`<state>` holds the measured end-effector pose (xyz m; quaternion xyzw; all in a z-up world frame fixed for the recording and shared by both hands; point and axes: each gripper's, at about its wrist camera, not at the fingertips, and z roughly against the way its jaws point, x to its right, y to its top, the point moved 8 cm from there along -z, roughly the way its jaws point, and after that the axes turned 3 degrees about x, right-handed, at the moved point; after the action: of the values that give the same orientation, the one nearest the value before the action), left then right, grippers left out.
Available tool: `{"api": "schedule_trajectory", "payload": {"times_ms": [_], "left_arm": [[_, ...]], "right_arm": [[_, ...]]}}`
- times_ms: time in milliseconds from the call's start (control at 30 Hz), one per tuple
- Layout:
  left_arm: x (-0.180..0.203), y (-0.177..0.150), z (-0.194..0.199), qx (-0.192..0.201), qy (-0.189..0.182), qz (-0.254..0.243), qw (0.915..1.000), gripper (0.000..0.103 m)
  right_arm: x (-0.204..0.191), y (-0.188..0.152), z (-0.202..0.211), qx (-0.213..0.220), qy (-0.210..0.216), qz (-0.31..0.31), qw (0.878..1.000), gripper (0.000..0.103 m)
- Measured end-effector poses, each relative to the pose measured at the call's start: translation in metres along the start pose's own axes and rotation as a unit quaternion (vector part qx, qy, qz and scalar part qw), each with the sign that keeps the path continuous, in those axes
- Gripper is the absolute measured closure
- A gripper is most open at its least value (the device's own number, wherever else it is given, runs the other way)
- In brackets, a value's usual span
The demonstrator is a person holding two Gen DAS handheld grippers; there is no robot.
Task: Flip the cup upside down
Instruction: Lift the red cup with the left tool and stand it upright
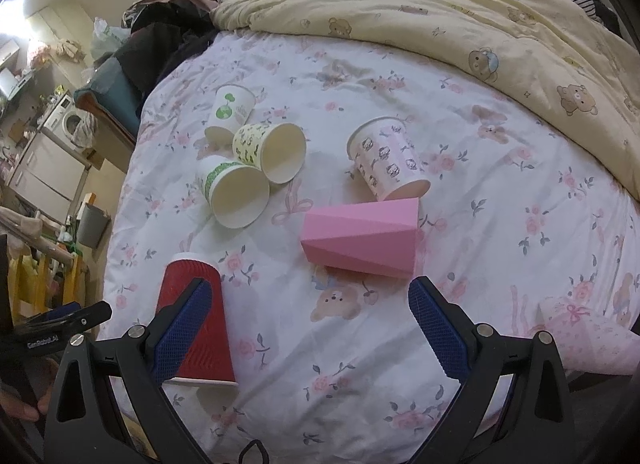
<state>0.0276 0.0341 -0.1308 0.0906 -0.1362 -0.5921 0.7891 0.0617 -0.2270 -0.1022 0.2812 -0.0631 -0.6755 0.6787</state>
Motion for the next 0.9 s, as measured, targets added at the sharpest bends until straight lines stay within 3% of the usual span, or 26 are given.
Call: {"api": "schedule_trajectory", "payload": {"times_ms": [67, 200, 400, 767, 900], "left_arm": [[0.002, 0.001, 0.000, -0.002, -0.018, 0.011, 0.9998, 0.004], [0.005, 0.007, 0.006, 0.013, -0.008, -0.003, 0.9999, 0.004], [0.002, 0.012, 0.011, 0.013, -0.036, 0.026, 0.9989, 0.004], [-0.002, 0.008, 0.013, -0.010, -0.072, 0.053, 0.9959, 0.004], [-0.004, 0.010, 0.016, -0.007, -0.069, 0.055, 0.9961, 0.004]], "right_arm": [[-0.002, -0.002, -0.004, -0.006, -0.001, 0.003, 1.000, 0.002], [-0.010, -0.006, -0.013, -0.023, 0.002, 0.015, 1.000, 0.002], [-0.038, -0.007, -0.024, -0.042, 0.001, 0.065, 0.997, 0.002], [-0.075, -0.007, -0.054, -0.087, 0.028, 0.060, 0.994, 0.002], [-0.088, -0.012, -0.071, -0.127, 0.043, 0.055, 0.989, 0.002]]}}
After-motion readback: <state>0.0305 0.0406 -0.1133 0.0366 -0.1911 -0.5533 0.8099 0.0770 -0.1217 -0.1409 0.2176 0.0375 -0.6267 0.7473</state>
